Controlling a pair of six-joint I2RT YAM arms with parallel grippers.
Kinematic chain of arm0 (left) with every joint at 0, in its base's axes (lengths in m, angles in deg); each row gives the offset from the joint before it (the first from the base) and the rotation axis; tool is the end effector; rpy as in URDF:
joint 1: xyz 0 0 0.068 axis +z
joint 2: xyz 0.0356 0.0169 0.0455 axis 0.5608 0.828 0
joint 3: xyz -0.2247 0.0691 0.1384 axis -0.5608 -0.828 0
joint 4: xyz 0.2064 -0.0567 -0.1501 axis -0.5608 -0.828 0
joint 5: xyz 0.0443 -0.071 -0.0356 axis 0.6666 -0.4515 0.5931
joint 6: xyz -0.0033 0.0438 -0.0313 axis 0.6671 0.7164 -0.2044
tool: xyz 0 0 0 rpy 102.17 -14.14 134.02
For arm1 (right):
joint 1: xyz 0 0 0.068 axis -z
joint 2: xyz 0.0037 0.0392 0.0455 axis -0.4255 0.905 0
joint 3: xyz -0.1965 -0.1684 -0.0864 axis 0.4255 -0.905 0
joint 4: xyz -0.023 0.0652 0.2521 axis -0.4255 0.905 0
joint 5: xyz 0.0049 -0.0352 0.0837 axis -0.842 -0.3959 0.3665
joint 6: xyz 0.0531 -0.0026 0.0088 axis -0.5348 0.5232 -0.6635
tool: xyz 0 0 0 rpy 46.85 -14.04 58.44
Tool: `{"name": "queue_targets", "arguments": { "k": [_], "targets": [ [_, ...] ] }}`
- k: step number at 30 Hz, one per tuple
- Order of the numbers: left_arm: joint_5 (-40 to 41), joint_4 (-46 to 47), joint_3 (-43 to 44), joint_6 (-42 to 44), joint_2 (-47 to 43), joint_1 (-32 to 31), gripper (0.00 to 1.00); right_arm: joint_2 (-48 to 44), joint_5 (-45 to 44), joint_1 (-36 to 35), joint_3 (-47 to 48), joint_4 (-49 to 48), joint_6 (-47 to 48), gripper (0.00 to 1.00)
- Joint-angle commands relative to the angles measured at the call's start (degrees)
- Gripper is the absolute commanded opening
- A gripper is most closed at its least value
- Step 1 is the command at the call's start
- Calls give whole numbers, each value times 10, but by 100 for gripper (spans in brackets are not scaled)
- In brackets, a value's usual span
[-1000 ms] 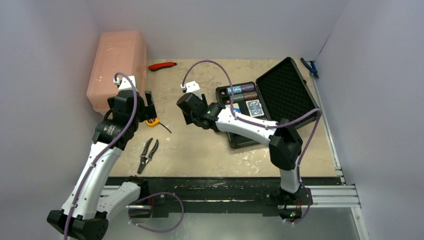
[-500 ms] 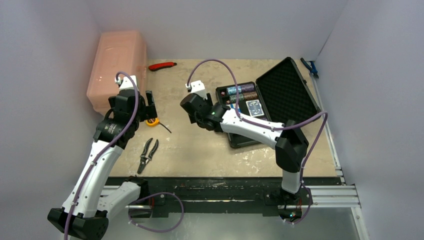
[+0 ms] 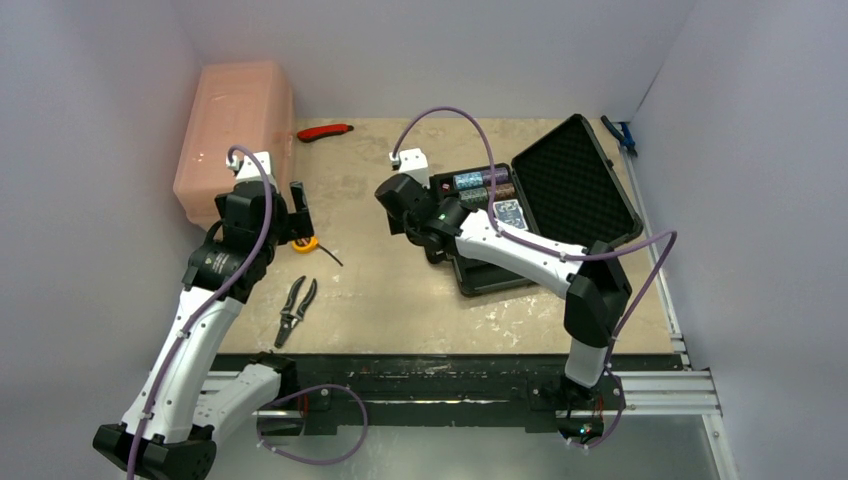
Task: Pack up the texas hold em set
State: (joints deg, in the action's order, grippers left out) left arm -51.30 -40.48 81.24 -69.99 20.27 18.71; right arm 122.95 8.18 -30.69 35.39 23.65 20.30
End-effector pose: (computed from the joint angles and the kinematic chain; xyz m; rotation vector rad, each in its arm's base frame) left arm 0.1734 -0.0327 0.3673 -0.2910 2.0747 0.0972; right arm 0.2480 0.3283 0.3040 -0.2168 2.1397 0.1028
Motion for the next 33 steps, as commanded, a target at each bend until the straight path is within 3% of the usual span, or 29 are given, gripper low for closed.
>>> {"name": "queue_targets", "arguments": {
  "k": [1, 26, 33],
  "targets": [
    [-7, 20, 1, 8, -9, -1, 99, -23, 21, 23, 3, -19, -14, 0],
    [-5, 20, 0, 10, -1, -1, 98, 21, 51, 94, 15, -8, -5, 0],
    [-7, 20, 1, 10, 0, -1, 98, 11, 47, 120, -33, -4, -14, 0]
  ]
}}
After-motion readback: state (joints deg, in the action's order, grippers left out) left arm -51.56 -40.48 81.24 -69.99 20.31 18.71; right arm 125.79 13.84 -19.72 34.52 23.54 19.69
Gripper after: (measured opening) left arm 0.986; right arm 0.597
